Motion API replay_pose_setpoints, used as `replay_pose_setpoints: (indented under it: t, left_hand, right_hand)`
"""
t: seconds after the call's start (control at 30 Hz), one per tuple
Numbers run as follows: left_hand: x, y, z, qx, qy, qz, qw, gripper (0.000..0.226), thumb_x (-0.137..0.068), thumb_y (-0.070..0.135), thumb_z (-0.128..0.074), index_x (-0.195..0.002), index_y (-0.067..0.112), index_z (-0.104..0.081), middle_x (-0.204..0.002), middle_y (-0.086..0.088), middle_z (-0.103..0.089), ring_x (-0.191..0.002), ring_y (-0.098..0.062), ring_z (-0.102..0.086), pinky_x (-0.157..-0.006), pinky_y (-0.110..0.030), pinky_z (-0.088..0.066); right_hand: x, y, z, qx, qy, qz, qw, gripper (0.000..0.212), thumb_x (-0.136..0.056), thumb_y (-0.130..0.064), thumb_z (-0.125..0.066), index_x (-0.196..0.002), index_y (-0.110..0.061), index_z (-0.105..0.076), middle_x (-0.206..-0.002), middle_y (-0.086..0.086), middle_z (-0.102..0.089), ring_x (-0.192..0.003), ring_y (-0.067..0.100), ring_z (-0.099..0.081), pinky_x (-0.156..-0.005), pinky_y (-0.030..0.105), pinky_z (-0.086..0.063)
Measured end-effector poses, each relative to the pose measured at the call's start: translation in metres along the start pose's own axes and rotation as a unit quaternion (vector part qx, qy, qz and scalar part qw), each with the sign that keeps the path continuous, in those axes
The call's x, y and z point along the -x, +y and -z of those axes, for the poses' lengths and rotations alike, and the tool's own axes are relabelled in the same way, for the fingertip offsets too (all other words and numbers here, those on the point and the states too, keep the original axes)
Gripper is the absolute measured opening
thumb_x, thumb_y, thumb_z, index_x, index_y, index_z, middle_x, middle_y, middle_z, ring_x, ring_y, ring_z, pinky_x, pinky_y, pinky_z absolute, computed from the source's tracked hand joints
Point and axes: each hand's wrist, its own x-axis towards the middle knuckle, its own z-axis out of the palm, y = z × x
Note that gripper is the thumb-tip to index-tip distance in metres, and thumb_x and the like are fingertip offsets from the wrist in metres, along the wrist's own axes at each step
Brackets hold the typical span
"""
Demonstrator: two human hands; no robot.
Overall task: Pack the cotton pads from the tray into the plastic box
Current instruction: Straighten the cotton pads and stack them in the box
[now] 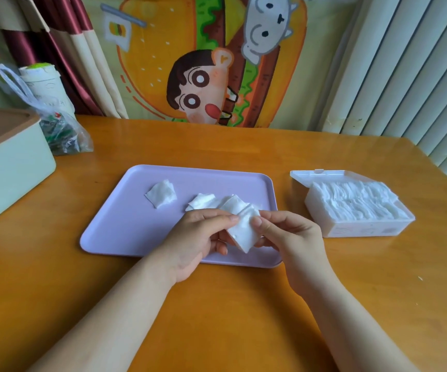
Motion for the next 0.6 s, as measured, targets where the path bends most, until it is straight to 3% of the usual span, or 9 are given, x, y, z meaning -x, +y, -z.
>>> replay_pose_setpoints:
  t: [0.1, 0.23, 0.3, 0.37, 0.43, 0.53, 0.6]
  left_hand:
    - [-0.003, -0.001, -0.001, 0.027, 0.060, -0.005, 0.998, 0.020, -0.098, 0.007, -0.065, -0.084, 0.008, -0.079, -0.086, -0.014, -0.069, -0.072, -0.020, -0.062, -0.061, -0.033, -0.045]
    - [-0.007, -0.003, 0.006, -0.035, 0.150, -0.064, 0.986, 0.020, -0.105, 0.016, -0.061, -0.094, 0.012, -0.077, -0.090, -0.004, -0.076, -0.080, -0.019, -0.064, -0.070, -0.036, -0.055]
    - [-0.005, 0.001, 0.012, -0.067, 0.116, -0.098, 0.986, 0.017, -0.106, 0.021, -0.060, -0.104, 0.010, -0.073, -0.094, -0.004, -0.076, -0.083, -0.019, -0.064, -0.070, -0.035, -0.054]
    - [0.000, 0.005, 0.011, -0.077, 0.015, -0.104, 0.991, 0.016, -0.103, 0.020, -0.064, -0.109, 0.007, -0.070, -0.094, -0.009, -0.071, -0.081, -0.021, -0.063, -0.066, -0.030, -0.051]
    - [0.005, 0.004, 0.005, -0.130, -0.032, -0.096, 0.986, 0.013, -0.101, 0.016, -0.069, -0.109, 0.007, -0.071, -0.086, -0.007, -0.066, -0.071, -0.019, -0.058, -0.064, -0.026, -0.050]
    - [0.004, -0.003, -0.003, -0.179, 0.006, -0.096, 0.979, 0.009, -0.097, 0.013, -0.072, -0.106, 0.014, -0.074, -0.082, -0.007, -0.066, -0.065, -0.014, -0.055, -0.065, -0.028, -0.050]
    - [0.003, -0.004, -0.003, -0.171, 0.037, -0.095, 0.980, 0.009, -0.095, 0.012, -0.074, -0.104, 0.013, -0.072, -0.083, -0.006, -0.070, -0.064, -0.012, -0.056, -0.064, -0.031, -0.049]
  right_hand:
    - [0.000, -0.002, 0.001, -0.015, 0.029, 0.000, 0.999, 0.014, -0.083, -0.011, -0.083, -0.096, -0.004, -0.084, -0.096, 0.017, -0.081, -0.081, 0.024, -0.072, -0.074, 0.033, -0.059]
    - [-0.003, -0.001, 0.006, 0.009, 0.091, 0.003, 0.996, 0.018, -0.093, -0.017, -0.079, -0.103, -0.003, -0.076, -0.098, 0.015, -0.080, -0.081, 0.026, -0.074, -0.078, 0.037, -0.062]
    - [-0.005, -0.002, 0.008, 0.013, 0.115, -0.005, 0.993, 0.017, -0.097, -0.016, -0.075, -0.105, -0.002, -0.071, -0.095, 0.012, -0.081, -0.083, 0.026, -0.078, -0.075, 0.034, -0.064]
    - [-0.004, -0.004, 0.007, -0.001, 0.095, -0.017, 0.995, 0.017, -0.098, -0.013, -0.073, -0.109, -0.001, -0.067, -0.093, 0.012, -0.081, -0.089, 0.028, -0.079, -0.074, 0.031, -0.064]
    - [-0.002, -0.005, 0.006, -0.022, 0.043, -0.038, 0.998, 0.025, -0.096, -0.014, -0.074, -0.118, -0.004, -0.067, -0.094, 0.015, -0.081, -0.093, 0.029, -0.079, -0.079, 0.034, -0.065]
    - [0.001, -0.005, 0.005, -0.018, -0.046, -0.055, 0.997, 0.022, -0.101, -0.015, -0.067, -0.120, -0.007, -0.075, -0.105, 0.022, -0.079, -0.105, 0.036, -0.077, -0.094, 0.047, -0.063]
    - [0.003, -0.005, 0.006, -0.029, -0.076, -0.057, 0.995, 0.021, -0.103, -0.013, -0.063, -0.114, -0.006, -0.079, -0.109, 0.024, -0.078, -0.106, 0.037, -0.076, -0.091, 0.046, -0.063]
